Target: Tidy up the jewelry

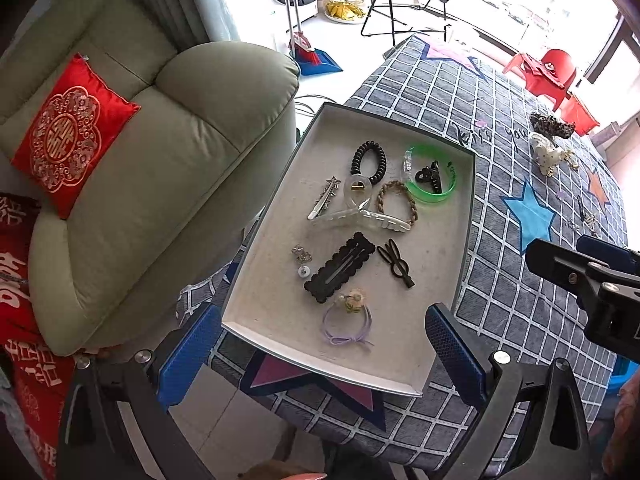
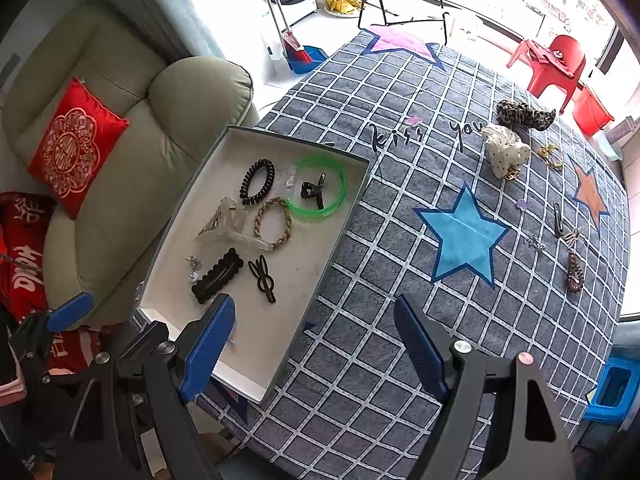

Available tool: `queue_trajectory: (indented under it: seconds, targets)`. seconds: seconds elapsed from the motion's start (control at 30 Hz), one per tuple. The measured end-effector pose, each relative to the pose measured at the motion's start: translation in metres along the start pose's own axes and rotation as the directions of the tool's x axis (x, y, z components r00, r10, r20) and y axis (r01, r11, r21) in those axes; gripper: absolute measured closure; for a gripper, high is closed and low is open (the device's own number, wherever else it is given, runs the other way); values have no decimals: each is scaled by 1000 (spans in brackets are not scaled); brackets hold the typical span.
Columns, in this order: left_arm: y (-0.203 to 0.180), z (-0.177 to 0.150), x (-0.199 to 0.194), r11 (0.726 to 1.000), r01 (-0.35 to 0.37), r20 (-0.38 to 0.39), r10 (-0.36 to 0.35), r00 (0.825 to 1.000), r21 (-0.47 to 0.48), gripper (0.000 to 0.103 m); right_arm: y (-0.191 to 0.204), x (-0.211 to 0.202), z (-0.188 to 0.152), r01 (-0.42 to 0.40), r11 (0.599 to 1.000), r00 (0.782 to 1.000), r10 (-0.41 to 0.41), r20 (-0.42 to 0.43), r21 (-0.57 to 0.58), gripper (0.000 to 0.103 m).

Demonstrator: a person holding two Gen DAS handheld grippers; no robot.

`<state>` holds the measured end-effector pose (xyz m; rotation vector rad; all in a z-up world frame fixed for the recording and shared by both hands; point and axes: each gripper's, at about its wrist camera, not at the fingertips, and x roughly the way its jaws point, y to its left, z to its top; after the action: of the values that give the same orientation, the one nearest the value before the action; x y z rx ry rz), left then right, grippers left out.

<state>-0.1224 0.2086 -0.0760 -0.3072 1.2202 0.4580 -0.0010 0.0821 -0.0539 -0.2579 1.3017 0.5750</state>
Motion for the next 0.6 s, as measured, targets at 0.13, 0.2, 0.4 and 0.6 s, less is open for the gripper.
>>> queue_trajectory:
  seconds: [0.13,0.2,0.4,0.6]
  targets:
    - [0,0,1,1000,-4,-2,4,1000,-1,0,0,0,0,0,1000,1000,0,0,2,19]
    - [0,-1,1,1000,-5,-3,5,1000,-3,0,0,0,0,0,1000,1000,0,0,0,19]
    - [0,0,1,1000,-8,-2,8,1000,-2,0,0,0,0,1,1000,1000,-1,0,1,19]
    - [1,-1,2,1000,-13,-4,13,1000,-7,0,1,0,0,1,1000,1000,-1,0,4,19]
